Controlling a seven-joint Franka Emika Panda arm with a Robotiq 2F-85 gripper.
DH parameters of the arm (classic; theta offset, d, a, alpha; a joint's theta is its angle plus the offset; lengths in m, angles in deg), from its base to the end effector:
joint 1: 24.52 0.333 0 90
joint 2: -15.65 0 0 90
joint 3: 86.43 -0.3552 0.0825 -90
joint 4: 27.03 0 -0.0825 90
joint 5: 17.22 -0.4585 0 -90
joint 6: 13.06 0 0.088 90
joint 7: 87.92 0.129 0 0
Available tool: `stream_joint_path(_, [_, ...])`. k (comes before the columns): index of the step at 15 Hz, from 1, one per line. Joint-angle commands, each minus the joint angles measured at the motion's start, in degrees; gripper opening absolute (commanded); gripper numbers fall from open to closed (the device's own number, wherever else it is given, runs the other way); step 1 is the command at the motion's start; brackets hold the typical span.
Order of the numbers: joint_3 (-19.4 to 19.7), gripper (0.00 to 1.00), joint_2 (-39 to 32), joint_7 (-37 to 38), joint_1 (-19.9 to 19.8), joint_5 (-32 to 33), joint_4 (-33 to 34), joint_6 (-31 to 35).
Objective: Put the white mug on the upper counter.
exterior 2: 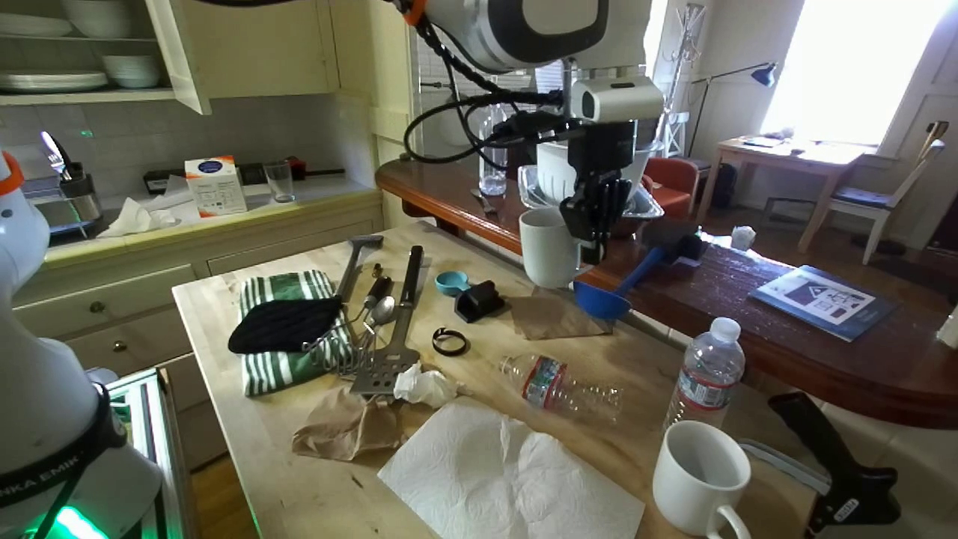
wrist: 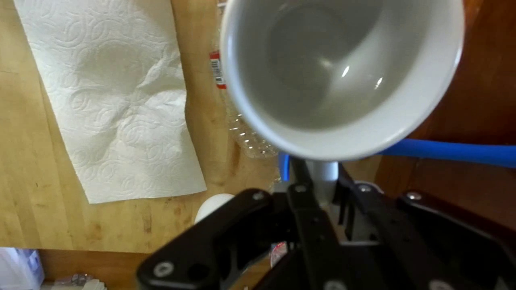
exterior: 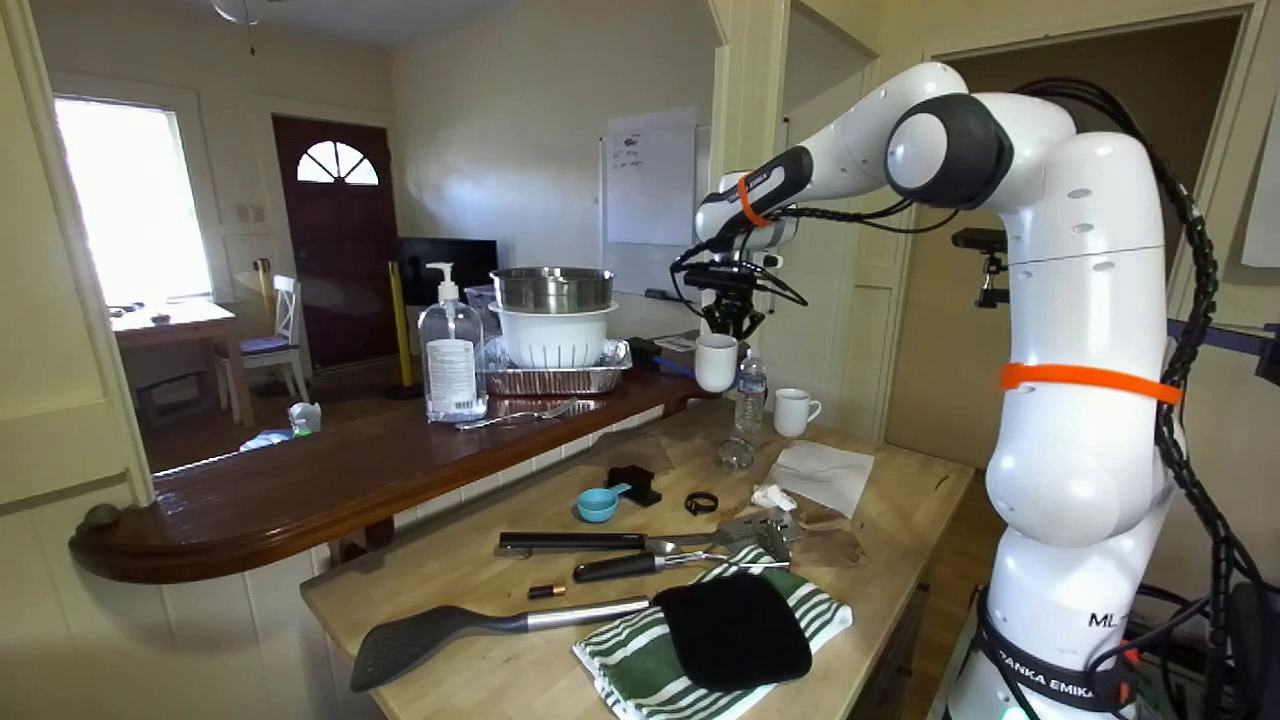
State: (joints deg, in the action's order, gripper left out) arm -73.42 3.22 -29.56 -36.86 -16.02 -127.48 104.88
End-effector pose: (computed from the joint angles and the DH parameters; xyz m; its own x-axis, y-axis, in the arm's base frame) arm 0.6448 -0.2972 0.4429 0.1228 -0.9867 0.1064 -0.9908 -0.1280 -0.0435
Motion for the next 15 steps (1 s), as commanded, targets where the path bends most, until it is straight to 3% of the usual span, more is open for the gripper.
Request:
stream_joint_path(1, [0.3, 0.04, -9.2, 4.4, 0.1, -4.0, 14.4, -8.0])
stream_joint_path(7, [-0.1, 0.04, -19.4, 12.1, -1.6, -11.4, 31.0, -14.1])
stream_joint_path(15, [-1.5, 0.04, -28.1, 20.3, -3.7, -14.8, 41.9, -13.8])
